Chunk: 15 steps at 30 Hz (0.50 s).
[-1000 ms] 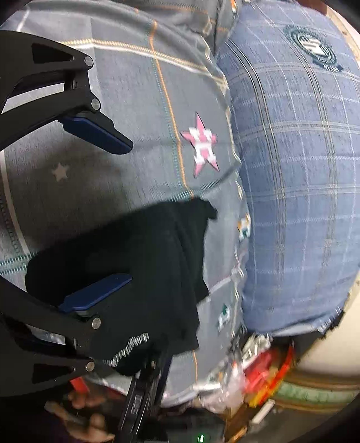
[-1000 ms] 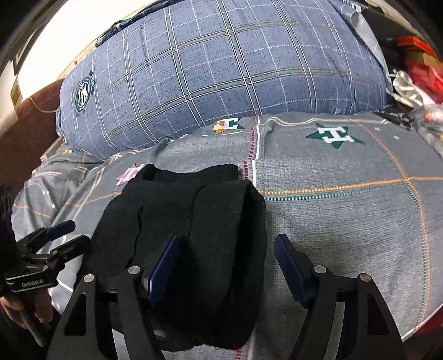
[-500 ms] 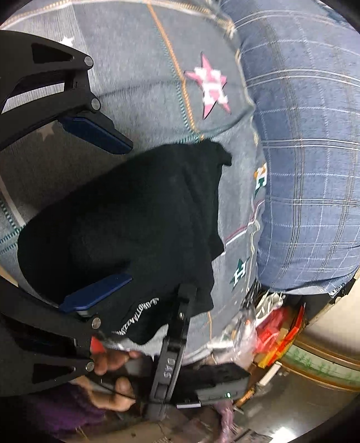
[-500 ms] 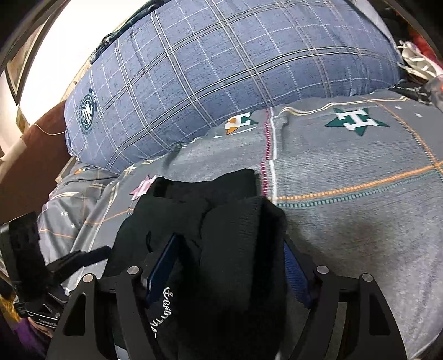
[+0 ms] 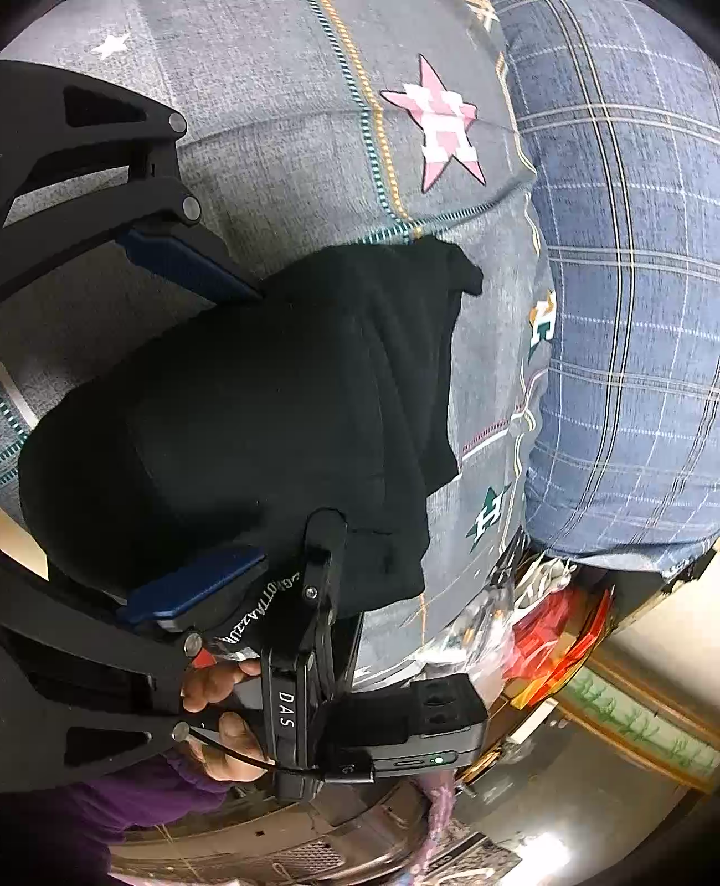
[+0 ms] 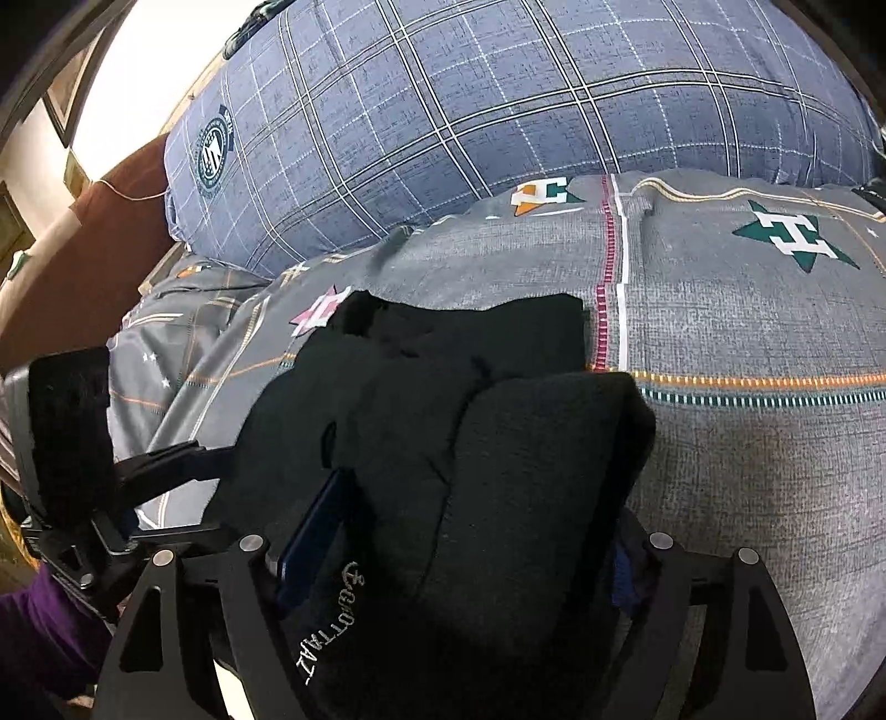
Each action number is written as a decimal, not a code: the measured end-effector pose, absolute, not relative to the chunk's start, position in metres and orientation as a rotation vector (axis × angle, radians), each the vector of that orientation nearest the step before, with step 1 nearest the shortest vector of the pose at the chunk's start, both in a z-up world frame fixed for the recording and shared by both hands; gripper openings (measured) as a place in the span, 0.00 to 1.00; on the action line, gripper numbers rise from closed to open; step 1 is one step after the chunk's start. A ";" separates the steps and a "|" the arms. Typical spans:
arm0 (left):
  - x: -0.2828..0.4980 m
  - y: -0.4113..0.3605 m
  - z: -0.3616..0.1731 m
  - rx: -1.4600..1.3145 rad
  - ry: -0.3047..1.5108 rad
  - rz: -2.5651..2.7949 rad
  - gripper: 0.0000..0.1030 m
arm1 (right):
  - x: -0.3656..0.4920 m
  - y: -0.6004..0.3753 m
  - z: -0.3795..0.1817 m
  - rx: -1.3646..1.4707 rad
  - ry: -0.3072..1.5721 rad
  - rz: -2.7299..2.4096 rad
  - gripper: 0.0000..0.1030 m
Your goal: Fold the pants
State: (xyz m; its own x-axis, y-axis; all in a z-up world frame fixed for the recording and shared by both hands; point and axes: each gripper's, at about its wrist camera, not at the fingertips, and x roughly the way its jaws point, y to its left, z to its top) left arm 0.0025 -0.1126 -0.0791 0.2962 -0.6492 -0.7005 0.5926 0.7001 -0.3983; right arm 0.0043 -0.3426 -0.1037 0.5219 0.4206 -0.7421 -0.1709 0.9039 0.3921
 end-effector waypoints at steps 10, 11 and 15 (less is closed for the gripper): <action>-0.006 -0.118 -0.073 0.003 0.901 -0.814 0.47 | -0.009 -0.340 -0.099 0.344 0.934 0.475 0.31; -0.006 -0.118 -0.072 -0.003 0.901 -0.818 0.45 | -0.010 -0.341 -0.098 0.356 0.932 0.482 0.30; -0.011 -0.114 -0.070 -0.004 0.900 -0.827 0.40 | -0.020 -0.335 -0.090 0.339 0.907 0.524 0.30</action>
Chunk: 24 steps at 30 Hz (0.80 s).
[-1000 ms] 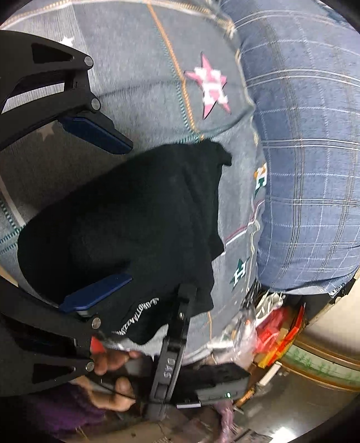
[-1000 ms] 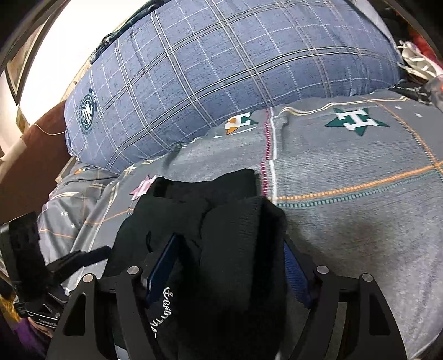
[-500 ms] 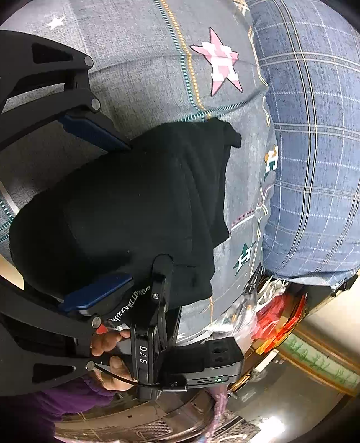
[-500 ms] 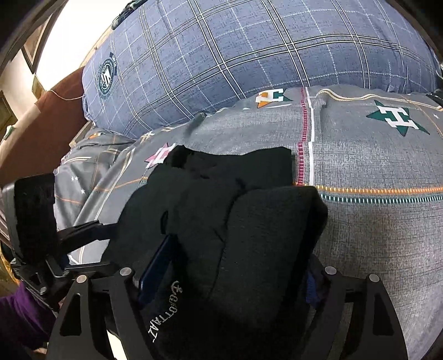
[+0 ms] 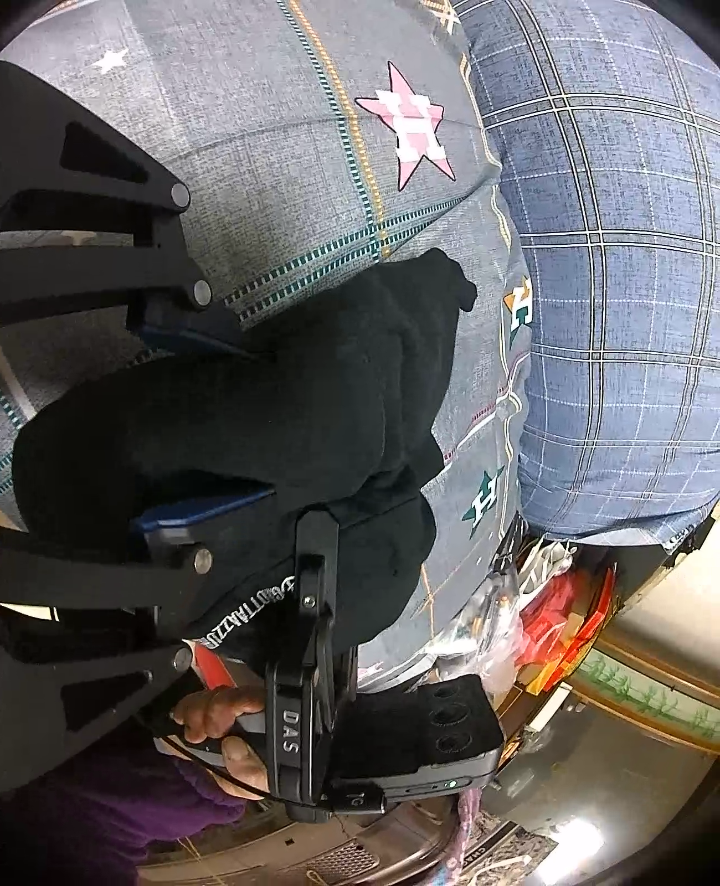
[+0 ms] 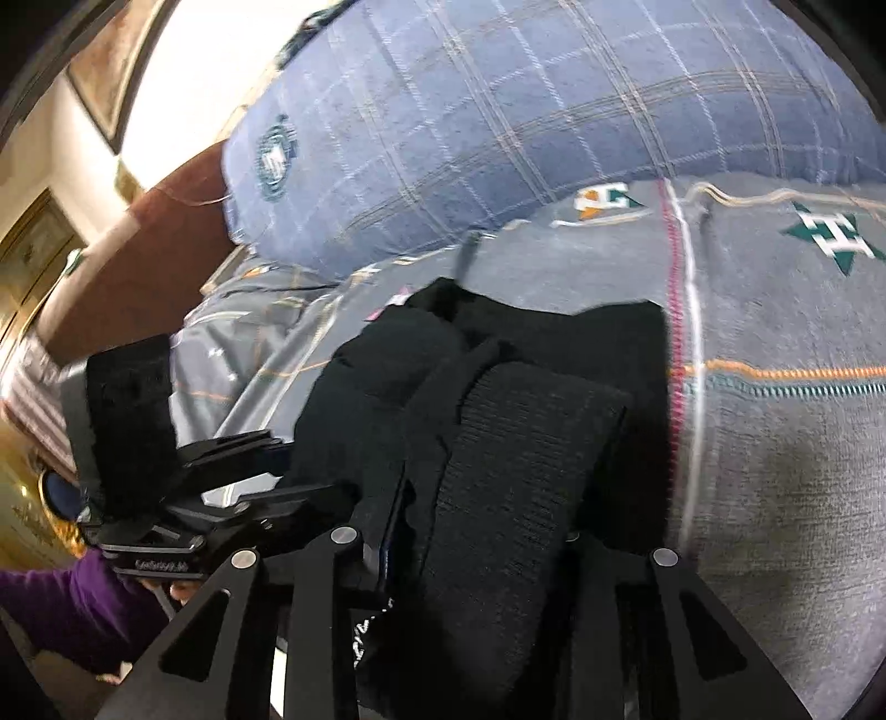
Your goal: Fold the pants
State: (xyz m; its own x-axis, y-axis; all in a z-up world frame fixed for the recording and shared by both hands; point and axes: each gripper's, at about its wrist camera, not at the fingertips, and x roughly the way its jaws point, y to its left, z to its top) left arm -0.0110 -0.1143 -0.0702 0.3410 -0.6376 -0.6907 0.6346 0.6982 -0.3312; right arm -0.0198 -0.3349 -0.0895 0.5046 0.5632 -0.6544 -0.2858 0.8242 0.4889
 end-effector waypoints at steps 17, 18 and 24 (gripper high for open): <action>0.005 -0.107 -0.092 -0.119 0.978 -0.856 0.70 | 0.029 -0.374 -0.110 0.524 0.940 0.360 0.81; 0.005 -0.106 -0.091 -0.132 0.980 -0.861 0.70 | 0.030 -0.374 -0.110 0.523 0.936 0.371 0.81; 0.003 -0.102 -0.083 -0.140 0.959 -0.874 0.49 | 0.017 -0.373 -0.106 0.495 0.925 0.452 0.47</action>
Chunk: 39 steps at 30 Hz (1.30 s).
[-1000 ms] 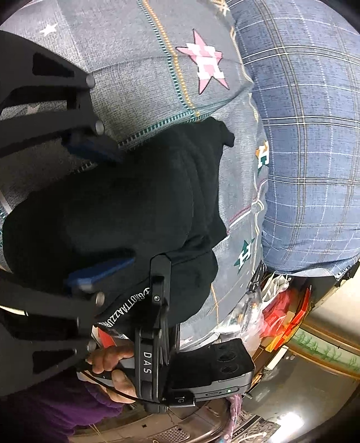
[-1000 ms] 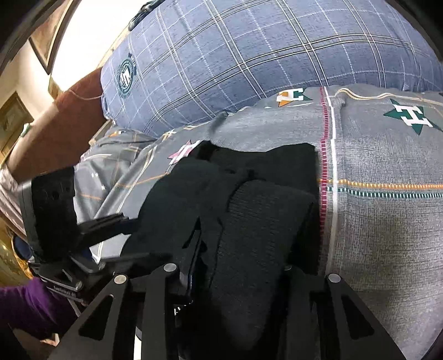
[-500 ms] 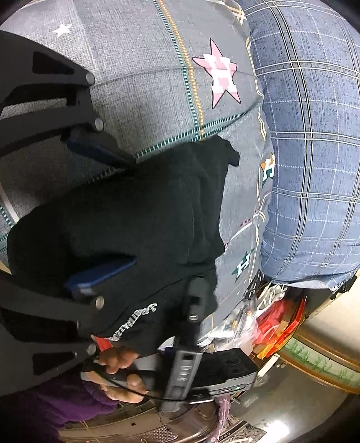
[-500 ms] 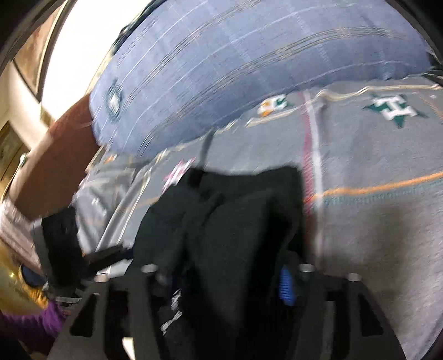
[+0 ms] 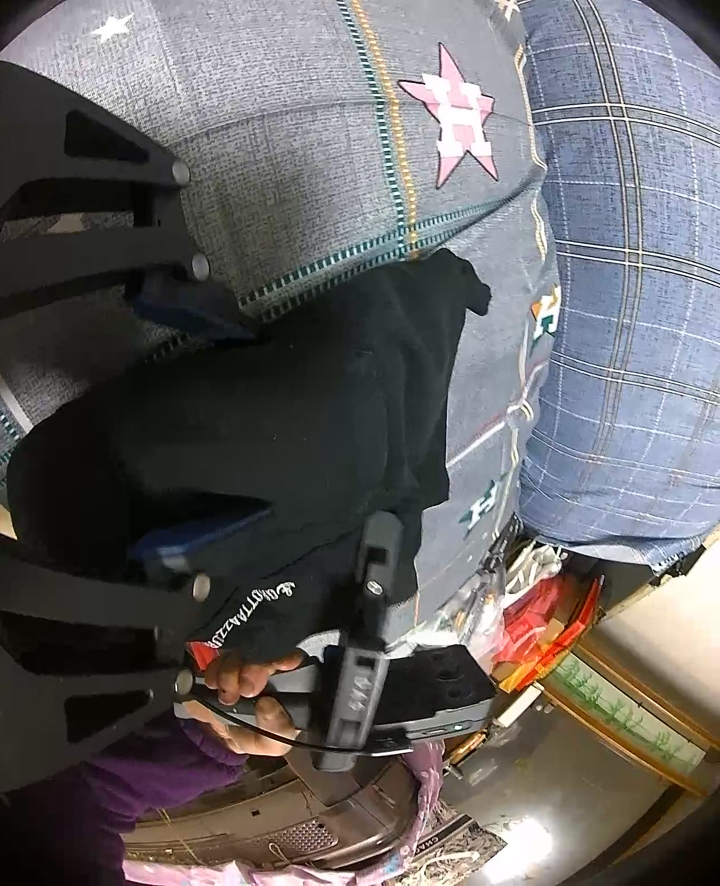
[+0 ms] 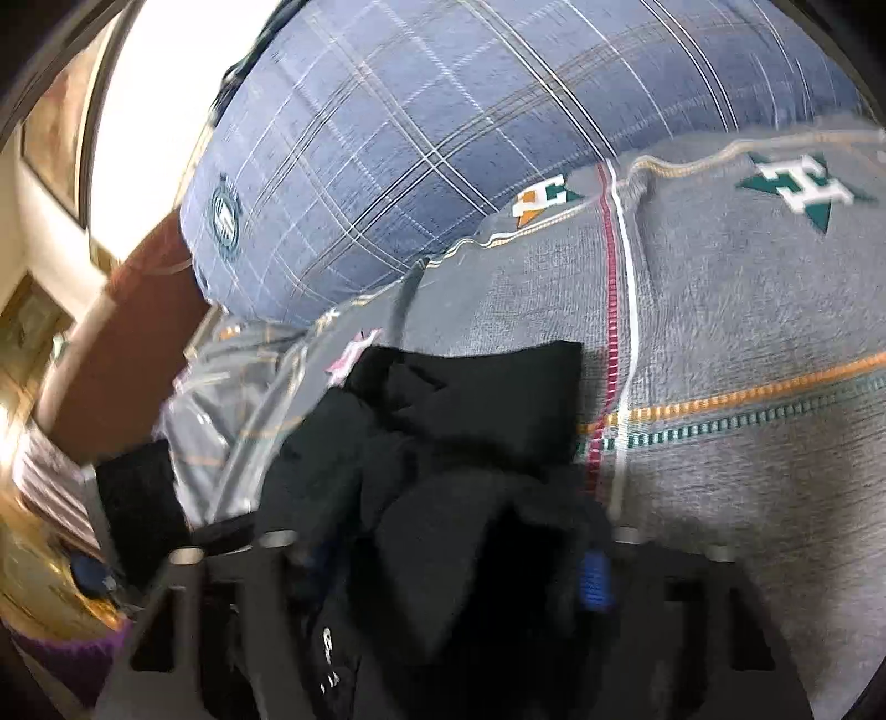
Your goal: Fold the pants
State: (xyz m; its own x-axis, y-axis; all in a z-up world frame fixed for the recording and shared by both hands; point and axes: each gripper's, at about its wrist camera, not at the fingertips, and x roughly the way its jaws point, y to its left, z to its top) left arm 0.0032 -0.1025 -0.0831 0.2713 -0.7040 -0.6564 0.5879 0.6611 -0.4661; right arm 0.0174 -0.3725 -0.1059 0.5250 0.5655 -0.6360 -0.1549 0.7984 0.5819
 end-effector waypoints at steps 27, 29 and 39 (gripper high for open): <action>-0.023 -0.046 0.003 -0.145 0.707 -0.811 0.30 | -0.018 -0.327 -0.015 0.524 0.605 0.647 0.19; -0.017 -0.033 0.006 -0.161 0.691 -0.782 0.30 | -0.008 -0.314 -0.009 0.544 0.584 0.666 0.19; 0.047 0.006 -0.075 -0.168 0.922 -0.535 0.35 | 0.071 -0.230 -0.058 0.472 0.826 0.558 0.20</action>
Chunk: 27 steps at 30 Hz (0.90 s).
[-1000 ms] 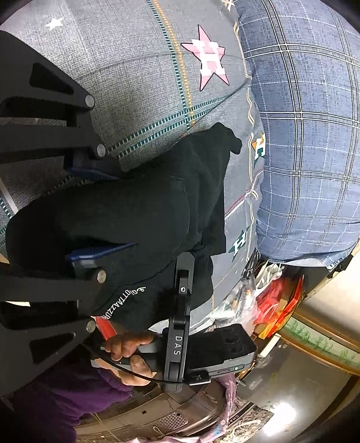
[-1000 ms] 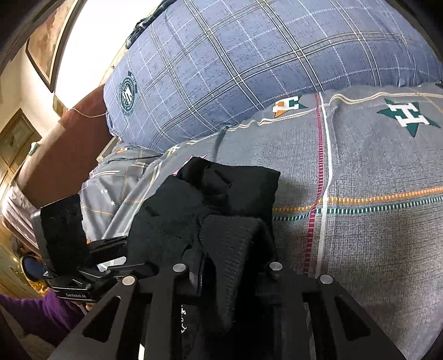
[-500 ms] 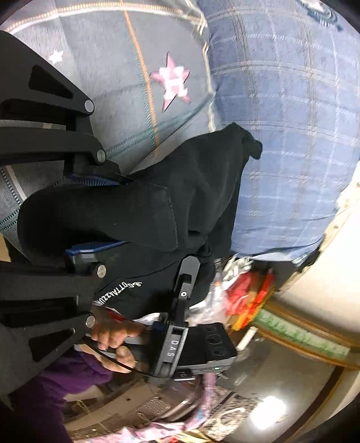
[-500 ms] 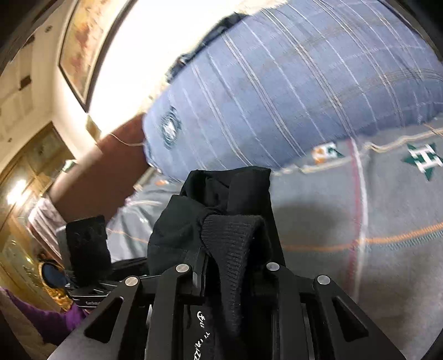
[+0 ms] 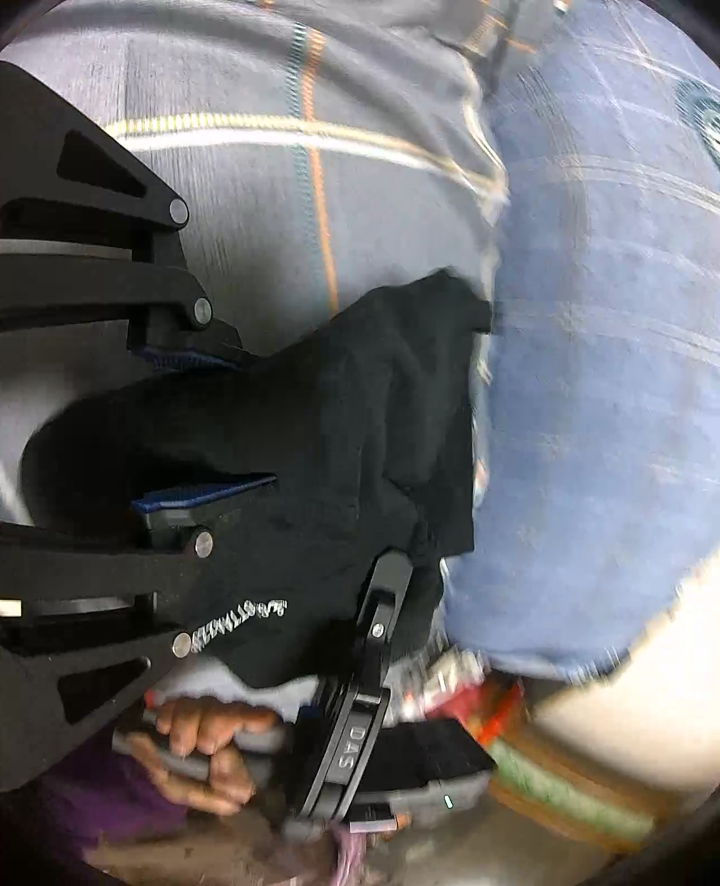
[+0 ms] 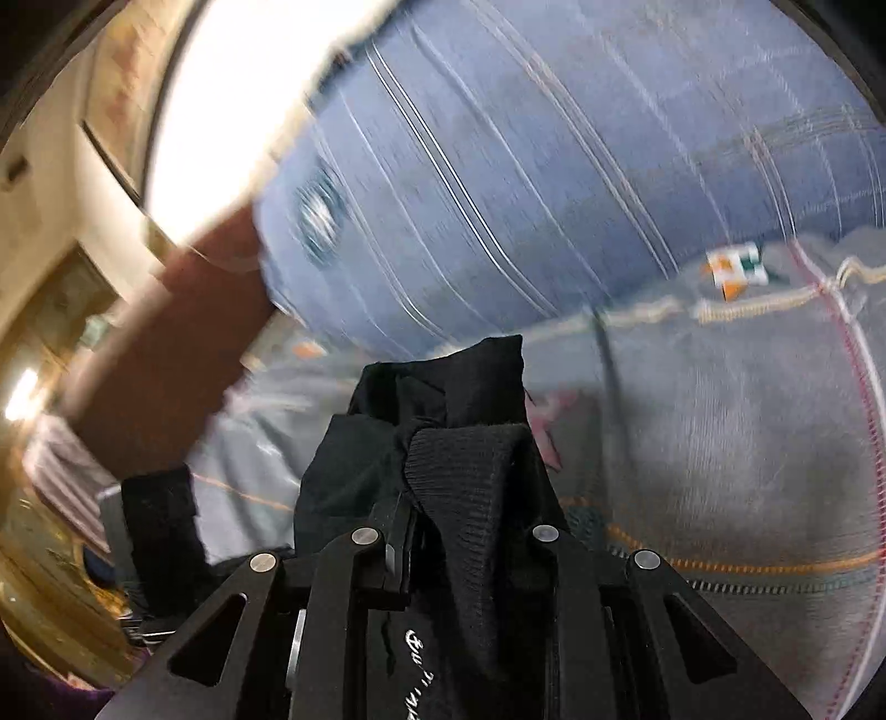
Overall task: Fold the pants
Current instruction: 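Lower the black pants bundle onto the sheet and open both grippers, then pull both open grippers back from the placed pants bundle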
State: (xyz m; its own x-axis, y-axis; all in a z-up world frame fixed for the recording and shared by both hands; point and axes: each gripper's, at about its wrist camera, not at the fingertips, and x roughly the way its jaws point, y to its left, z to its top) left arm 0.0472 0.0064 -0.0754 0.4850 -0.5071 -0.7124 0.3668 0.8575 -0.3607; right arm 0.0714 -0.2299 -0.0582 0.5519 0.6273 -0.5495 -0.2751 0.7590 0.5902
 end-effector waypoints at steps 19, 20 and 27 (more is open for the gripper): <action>0.015 -0.004 -0.041 -0.032 0.759 -0.267 0.77 | 0.031 -0.189 -0.044 -0.055 0.743 0.135 0.73; 0.008 -0.004 -0.035 -0.022 0.740 -0.255 0.77 | 0.027 -0.187 -0.038 -0.071 0.726 0.119 0.73; -0.029 0.000 -0.009 0.037 0.661 -0.195 0.77 | -0.006 -0.174 0.004 -0.119 0.633 0.053 0.73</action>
State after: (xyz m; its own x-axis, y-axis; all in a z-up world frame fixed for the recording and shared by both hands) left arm -0.0285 0.0005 -0.0088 0.7720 -0.1681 -0.6130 0.1917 0.9811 -0.0276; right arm -0.0058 -0.1739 0.0042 0.8053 0.0125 -0.5928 -0.0854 0.9918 -0.0950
